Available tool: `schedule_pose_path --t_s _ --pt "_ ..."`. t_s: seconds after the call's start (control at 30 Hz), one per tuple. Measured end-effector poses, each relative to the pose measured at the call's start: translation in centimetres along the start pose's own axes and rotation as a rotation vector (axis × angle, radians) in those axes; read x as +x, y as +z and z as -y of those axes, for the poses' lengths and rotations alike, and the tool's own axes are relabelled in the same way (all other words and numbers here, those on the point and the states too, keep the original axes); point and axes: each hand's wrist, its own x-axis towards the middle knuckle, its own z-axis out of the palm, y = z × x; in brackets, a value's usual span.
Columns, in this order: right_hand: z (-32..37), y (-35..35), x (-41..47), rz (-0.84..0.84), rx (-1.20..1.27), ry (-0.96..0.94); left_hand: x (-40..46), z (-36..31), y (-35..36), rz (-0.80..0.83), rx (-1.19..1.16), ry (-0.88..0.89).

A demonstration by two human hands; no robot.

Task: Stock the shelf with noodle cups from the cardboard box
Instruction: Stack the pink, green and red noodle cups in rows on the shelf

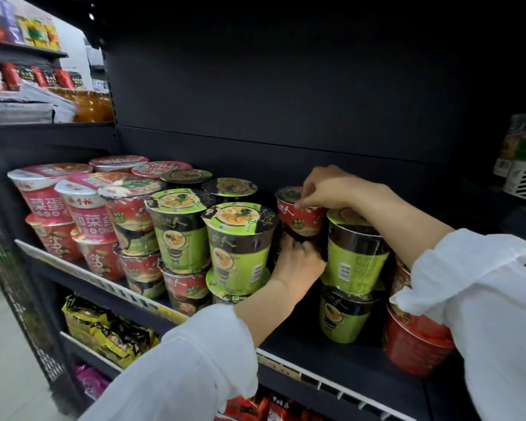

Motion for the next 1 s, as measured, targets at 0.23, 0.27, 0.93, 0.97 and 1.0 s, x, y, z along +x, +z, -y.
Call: schedule_pose_path --t_s 0.23,0.27,0.93,0.97,1.0 --pt "-0.2 0.7 0.1 0.02 -0.033 0.02 0.3 1.0 -0.7 0.096 -0.076 0.068" --pt "-0.2 0.9 0.0 0.023 -0.046 0.008 0.7 1.0 -0.1 0.034 -0.042 0.094" --pt "-0.2 2.1 -1.1 -0.036 -0.039 -0.125 -1.6 -0.4 0.2 -0.036 -0.058 0.097" --pt "-0.1 2.1 -1.1 -0.035 -0.031 -0.128 -1.3 -0.1 0.4 -0.044 -0.044 0.137" --pt "0.0 2.1 -1.1 -0.031 -0.025 -0.129 -1.2 0.2 0.3 -0.053 -0.029 0.163"
